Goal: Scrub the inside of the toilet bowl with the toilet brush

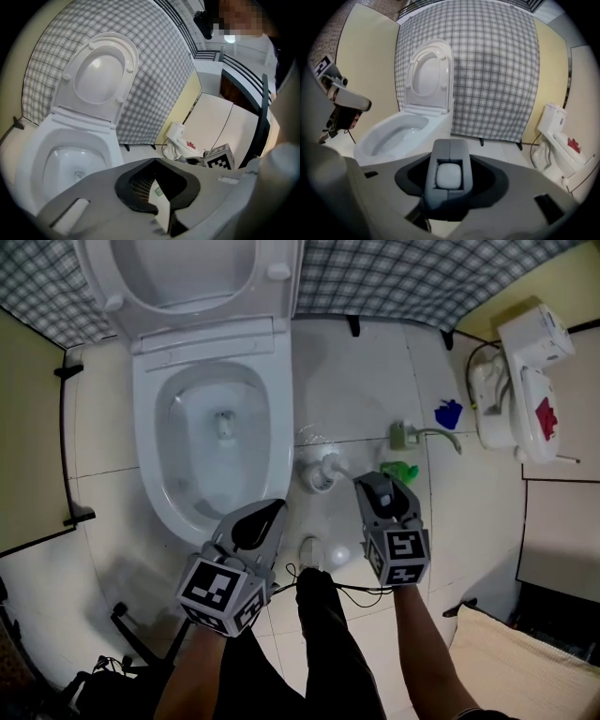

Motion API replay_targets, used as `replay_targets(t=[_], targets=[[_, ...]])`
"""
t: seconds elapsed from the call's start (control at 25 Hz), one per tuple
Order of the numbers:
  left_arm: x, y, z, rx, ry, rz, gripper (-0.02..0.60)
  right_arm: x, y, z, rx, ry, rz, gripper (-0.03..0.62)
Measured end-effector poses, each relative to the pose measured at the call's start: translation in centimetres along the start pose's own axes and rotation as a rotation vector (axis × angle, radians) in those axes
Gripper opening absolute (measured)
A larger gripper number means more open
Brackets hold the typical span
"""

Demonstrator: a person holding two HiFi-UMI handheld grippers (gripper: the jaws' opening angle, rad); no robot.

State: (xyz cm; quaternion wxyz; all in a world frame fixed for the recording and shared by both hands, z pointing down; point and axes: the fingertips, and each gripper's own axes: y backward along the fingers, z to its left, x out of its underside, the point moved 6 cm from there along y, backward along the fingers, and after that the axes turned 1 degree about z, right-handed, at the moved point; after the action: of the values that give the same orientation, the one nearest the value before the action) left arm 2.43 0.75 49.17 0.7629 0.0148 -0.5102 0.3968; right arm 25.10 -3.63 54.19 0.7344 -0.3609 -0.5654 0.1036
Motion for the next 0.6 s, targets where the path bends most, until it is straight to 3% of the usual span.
replay_targets(t=[0.32, 0.6], targets=[[-8.2, 5.2, -0.3, -0.061, -0.031, -0.075, 0.009, -15.0, 8.5, 0.0, 0.043, 0.107, -0.143, 0.229], [-13.4, 10.9, 0.4, -0.141, -0.05, -0.123, 0.009, -24.2, 13.0, 4.4, -0.066, 0.109, -0.266, 0.229]])
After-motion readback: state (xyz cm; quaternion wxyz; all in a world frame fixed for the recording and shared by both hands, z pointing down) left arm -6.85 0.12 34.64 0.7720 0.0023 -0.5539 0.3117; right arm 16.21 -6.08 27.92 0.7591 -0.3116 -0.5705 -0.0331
